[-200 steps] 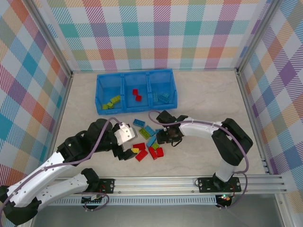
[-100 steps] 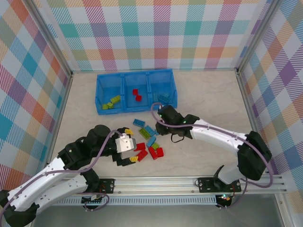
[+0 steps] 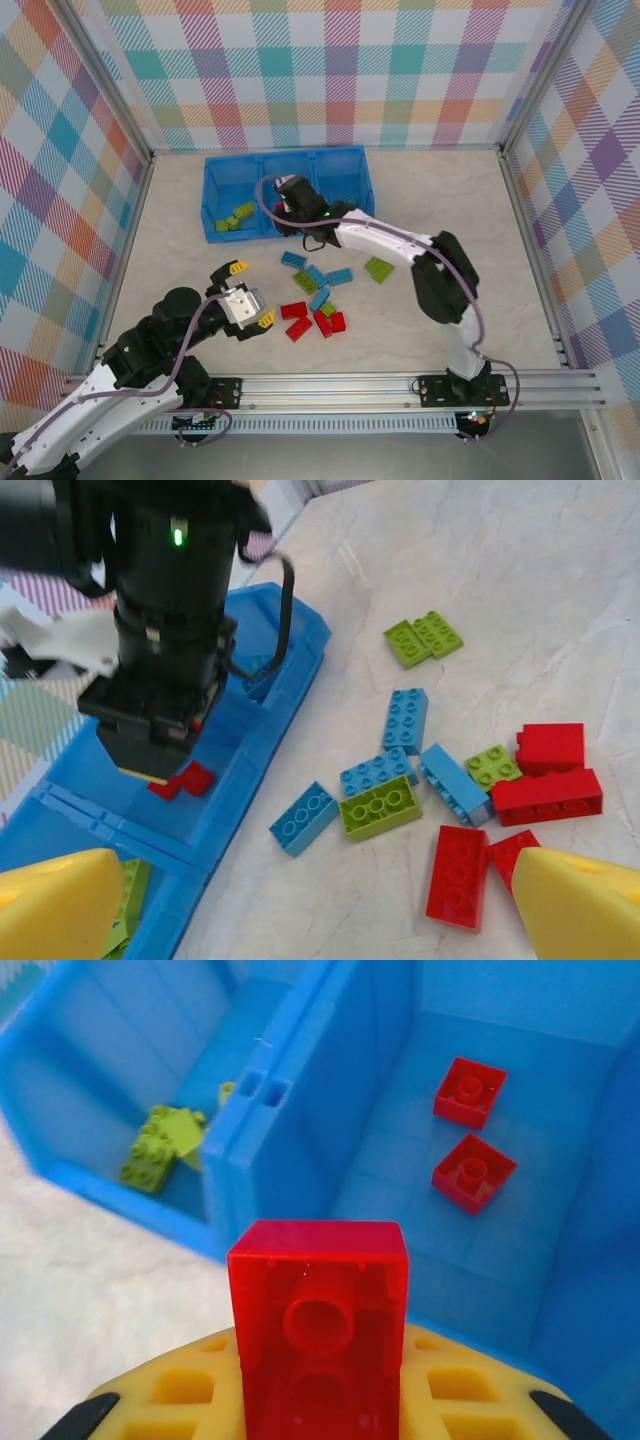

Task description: Sort the legos into containers by color

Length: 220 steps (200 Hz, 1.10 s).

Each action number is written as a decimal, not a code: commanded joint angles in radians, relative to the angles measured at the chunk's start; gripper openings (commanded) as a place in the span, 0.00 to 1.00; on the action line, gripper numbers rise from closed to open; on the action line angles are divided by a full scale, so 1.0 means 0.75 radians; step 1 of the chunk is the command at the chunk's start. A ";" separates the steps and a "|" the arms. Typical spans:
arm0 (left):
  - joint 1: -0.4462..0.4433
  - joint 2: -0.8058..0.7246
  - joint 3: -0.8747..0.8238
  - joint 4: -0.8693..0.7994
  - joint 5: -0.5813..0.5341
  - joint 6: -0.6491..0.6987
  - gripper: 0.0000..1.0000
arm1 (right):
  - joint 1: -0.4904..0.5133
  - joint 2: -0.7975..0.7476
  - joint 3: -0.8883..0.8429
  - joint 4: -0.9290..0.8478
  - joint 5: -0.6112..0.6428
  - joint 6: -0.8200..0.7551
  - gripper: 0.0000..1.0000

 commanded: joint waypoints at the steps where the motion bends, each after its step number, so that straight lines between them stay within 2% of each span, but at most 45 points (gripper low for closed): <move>1: 0.041 0.022 -0.016 0.063 -0.013 0.032 1.00 | -0.040 0.132 0.194 -0.046 0.014 -0.039 0.21; 27: 0.055 0.067 -0.003 0.051 0.036 0.026 1.00 | -0.051 0.276 0.375 -0.135 -0.009 -0.037 0.25; 65: 0.062 0.081 -0.005 0.054 0.055 0.024 1.00 | -0.057 0.336 0.491 -0.196 -0.028 -0.041 0.37; 98: 0.063 0.081 -0.005 0.043 0.032 0.030 1.00 | -0.057 0.284 0.495 -0.230 -0.044 -0.044 0.41; 139: 0.065 0.070 -0.009 0.041 0.013 0.029 1.00 | -0.061 0.117 0.391 -0.253 -0.050 -0.074 0.60; 169: 0.065 0.079 -0.005 0.032 0.009 0.020 1.00 | -0.061 -0.102 0.194 -0.228 -0.107 -0.114 0.62; 196: 0.067 0.062 0.001 0.014 0.018 0.020 1.00 | -0.061 -0.386 -0.191 -0.096 -0.271 -0.227 0.65; 220: 0.066 0.033 -0.028 0.002 0.144 0.068 1.00 | -0.057 -0.563 -0.495 0.024 -0.363 -0.335 0.69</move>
